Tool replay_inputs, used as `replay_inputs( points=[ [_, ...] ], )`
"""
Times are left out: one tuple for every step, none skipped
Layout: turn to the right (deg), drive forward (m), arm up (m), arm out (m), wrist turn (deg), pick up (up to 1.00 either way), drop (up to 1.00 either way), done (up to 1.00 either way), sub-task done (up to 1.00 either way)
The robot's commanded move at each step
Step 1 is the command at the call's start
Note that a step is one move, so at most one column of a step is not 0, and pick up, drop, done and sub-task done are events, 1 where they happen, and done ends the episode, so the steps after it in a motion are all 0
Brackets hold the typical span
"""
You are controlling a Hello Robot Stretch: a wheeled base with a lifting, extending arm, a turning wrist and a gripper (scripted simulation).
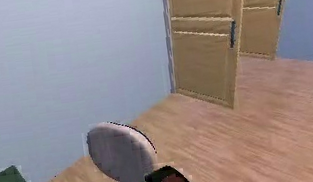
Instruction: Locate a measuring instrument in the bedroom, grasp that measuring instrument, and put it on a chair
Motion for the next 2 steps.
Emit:
replay_inputs(
  points=[
    [-45.0,0.00,0.00,0.00,0.0,0.00,0.00,0.00,0.00],
    [-45.0,0.00,0.00,0.00,0.0,0.00,0.00,0.00,0.00]
  ],
)
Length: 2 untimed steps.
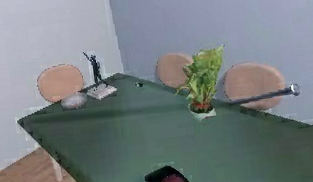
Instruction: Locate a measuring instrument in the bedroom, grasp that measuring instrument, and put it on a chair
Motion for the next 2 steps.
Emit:
replay_inputs(
  points=[
    [-24.0,0.00,0.00,0.00,0.0,0.00,0.00,0.00,0.00],
    [0.0,0.00,0.00,0.36,0.0,0.00,0.00,0.00,0.00]
  ],
)
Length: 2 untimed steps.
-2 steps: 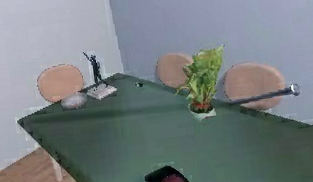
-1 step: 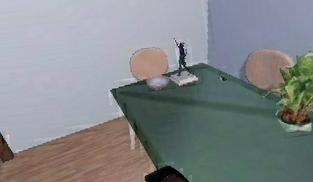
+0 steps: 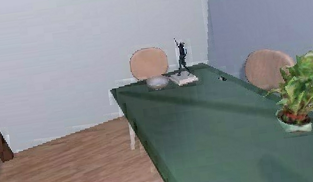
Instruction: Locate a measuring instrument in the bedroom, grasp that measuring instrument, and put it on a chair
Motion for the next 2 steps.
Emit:
replay_inputs(
  points=[
    [0.0,0.00,0.00,0.00,45.0,0.00,0.00,0.00,0.00],
    [0.0,0.00,0.00,0.00,45.0,0.00,0.00,0.00,0.00]
  ],
)
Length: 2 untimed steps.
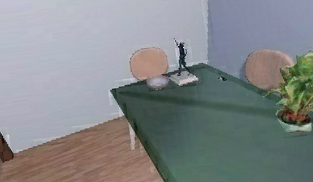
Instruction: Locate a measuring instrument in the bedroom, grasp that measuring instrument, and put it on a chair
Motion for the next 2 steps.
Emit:
replay_inputs(
  points=[
    [0.0,0.00,0.00,0.00,21.0,0.00,0.00,0.00,0.00],
    [0.0,0.00,-0.38,0.00,0.0,0.00,0.00,0.00,0.00]
  ],
)
